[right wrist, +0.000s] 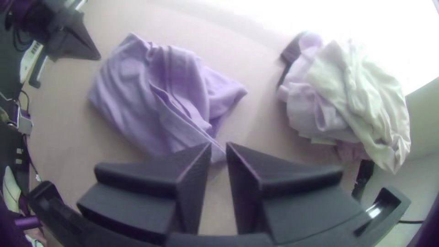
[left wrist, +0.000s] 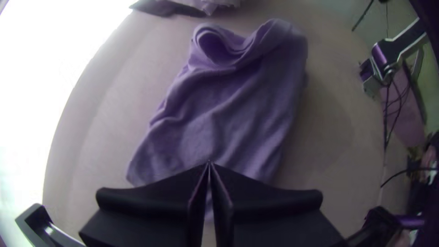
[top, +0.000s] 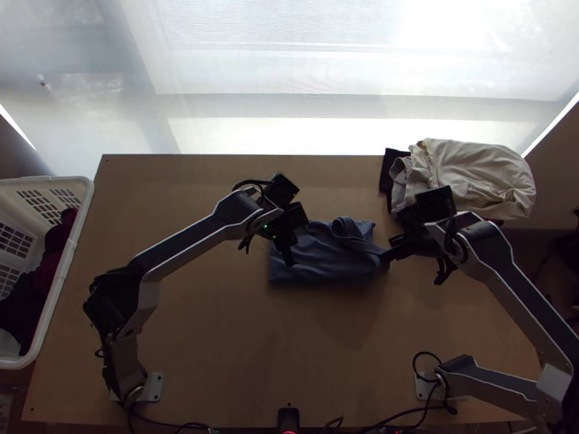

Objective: Fold the t-shirt

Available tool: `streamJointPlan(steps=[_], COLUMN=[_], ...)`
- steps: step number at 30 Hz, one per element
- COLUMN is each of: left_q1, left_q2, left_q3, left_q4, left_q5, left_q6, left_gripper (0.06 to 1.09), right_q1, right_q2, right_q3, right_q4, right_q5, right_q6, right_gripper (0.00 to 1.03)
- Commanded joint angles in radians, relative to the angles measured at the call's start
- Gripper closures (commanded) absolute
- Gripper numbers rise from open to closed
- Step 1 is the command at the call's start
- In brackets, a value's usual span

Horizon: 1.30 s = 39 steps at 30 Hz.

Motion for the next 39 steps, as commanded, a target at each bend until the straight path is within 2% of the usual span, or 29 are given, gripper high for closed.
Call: streamJointPlan(steps=[1, 6, 11, 16, 20, 24, 31, 39], left_q1=[0.05, 0.076, 0.127, 0.149, 0.147, 0.15, 0.152, 0.149], left_q2=[0.089, 0.159, 0.231, 0.247, 0.259, 0.267, 0.284, 0.288], left_q3=[0.07, 0.068, 0.07, 0.065, 0.061, 0.061, 0.056, 0.056], left_q4=[-0.108, -0.088, -0.084, -0.082, -0.081, -0.081, -0.077, -0.076], left_q5=[0.232, 0.257, 0.255, 0.211, 0.202, 0.197, 0.168, 0.128], left_q6=[-0.204, -0.252, -0.293, -0.293, -0.291, -0.284, -0.27, -0.259], left_gripper=[1.05, 1.05, 1.05, 1.05, 1.05, 1.05, 1.05, 1.05], right_q1=[0.075, 0.085, 0.166, 0.233, 0.241, 0.198, 0.065, -0.076], right_q2=[0.122, 0.207, 0.305, 0.388, 0.472, 0.58, 0.733, 0.681], right_q3=[0.096, 0.142, 0.179, 0.238, 0.211, 0.208, 0.227, 0.233], right_q4=[0.008, 0.006, 0.025, 0.031, 0.08, 0.16, 0.245, 0.226], right_q5=[-0.105, -0.26, -0.273, -0.353, -0.396, -0.415, -0.462, -0.471], right_q6=[0.005, 0.023, -0.006, -0.014, -0.052, -0.11, -0.155, -0.187], right_gripper=[1.0, 1.0, 1.0, 1.0, 1.0, 1.0, 1.0, 1.0])
